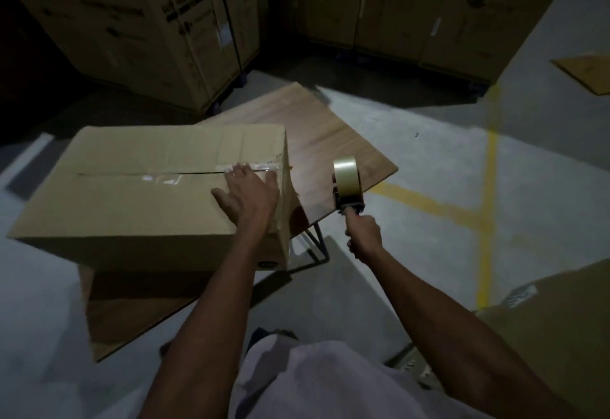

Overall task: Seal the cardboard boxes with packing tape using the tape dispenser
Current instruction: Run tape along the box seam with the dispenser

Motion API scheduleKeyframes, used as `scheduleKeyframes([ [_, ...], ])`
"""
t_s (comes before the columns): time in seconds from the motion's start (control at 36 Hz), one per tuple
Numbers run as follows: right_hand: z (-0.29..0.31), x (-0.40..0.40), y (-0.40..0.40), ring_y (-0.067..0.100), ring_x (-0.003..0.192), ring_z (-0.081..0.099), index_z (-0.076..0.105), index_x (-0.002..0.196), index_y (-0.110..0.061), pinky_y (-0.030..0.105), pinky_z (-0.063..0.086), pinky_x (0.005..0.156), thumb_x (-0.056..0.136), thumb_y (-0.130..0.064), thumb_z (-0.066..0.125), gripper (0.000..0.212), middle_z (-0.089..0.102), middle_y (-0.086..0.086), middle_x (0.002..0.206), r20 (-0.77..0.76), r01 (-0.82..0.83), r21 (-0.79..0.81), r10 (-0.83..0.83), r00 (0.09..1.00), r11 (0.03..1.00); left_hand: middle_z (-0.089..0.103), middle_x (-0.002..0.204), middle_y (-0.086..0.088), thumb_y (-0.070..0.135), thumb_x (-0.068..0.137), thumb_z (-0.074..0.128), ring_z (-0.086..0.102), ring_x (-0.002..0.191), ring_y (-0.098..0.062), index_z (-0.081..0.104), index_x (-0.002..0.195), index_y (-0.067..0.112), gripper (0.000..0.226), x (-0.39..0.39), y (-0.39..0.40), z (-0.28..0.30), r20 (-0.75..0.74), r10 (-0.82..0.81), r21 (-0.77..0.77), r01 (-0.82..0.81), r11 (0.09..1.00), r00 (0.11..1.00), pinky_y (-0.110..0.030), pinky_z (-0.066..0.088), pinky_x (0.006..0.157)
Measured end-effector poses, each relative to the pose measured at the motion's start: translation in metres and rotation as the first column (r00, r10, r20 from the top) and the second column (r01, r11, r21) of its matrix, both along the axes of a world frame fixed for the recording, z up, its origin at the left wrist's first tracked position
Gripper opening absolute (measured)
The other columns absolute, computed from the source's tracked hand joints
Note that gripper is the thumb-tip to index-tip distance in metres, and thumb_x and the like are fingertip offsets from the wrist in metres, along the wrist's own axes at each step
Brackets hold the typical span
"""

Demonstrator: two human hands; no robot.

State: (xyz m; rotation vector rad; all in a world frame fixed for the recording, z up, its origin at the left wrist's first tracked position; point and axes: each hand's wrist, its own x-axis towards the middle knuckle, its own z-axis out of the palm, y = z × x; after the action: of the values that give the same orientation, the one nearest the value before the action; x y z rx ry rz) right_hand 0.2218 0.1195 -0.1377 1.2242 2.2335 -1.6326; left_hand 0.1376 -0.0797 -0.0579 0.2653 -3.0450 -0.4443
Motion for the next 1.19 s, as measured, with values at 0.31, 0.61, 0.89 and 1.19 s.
scheduleKeyframes([
  [0.31,-0.016,-0.113,-0.026,0.041,0.122,0.062,0.045,0.145,-0.004,0.041,0.048,0.093,0.107,-0.033,0.051,0.048,0.060,0.022,0.138,0.052,-0.001,0.267,-0.014,0.999,0.964,0.014,0.169,-0.010,0.062,0.101,0.034,0.008,0.156,-0.031,0.025,0.160,0.021,0.072,-0.018,-0.019,-0.004,0.018,-0.414,-0.072,0.414,0.908,0.910,-0.054,0.012,0.124],
  [0.61,-0.047,-0.181,-0.038,0.042,0.134,0.050,0.049,0.143,-0.003,0.050,0.046,0.108,0.106,-0.018,0.052,0.040,0.049,0.024,0.145,0.259,-0.342,0.355,0.259,0.930,0.870,0.008,0.170,-0.008,0.057,0.105,0.023,0.002,0.157,-0.031,0.019,0.162,0.020,0.068,-0.059,0.028,-0.009,0.065,-0.238,0.006,0.238,0.971,0.969,-0.053,-0.001,0.124],
  [0.89,0.043,-0.152,-0.070,0.013,0.131,0.061,0.057,0.148,-0.033,0.039,0.047,0.112,0.110,-0.059,0.037,0.050,0.064,-0.008,0.143,-0.243,-0.225,-0.389,0.136,0.960,0.894,0.004,0.171,-0.001,0.032,0.111,0.020,-0.002,0.158,-0.022,0.014,0.162,0.020,0.053,-0.071,-0.006,-0.017,0.074,-0.436,0.081,0.430,0.899,0.897,-0.038,-0.007,0.124],
  [1.19,0.059,-0.154,-0.078,0.025,0.144,0.049,0.047,0.155,-0.013,0.043,0.038,0.123,0.109,-0.059,0.029,0.067,0.050,0.014,0.157,-0.253,-0.261,-0.422,0.164,0.953,0.868,0.002,0.171,-0.004,0.028,0.111,0.019,-0.001,0.158,-0.023,0.010,0.163,0.016,0.054,-0.063,-0.002,-0.004,0.112,-0.435,0.013,0.436,0.900,0.894,-0.041,-0.002,0.125],
])
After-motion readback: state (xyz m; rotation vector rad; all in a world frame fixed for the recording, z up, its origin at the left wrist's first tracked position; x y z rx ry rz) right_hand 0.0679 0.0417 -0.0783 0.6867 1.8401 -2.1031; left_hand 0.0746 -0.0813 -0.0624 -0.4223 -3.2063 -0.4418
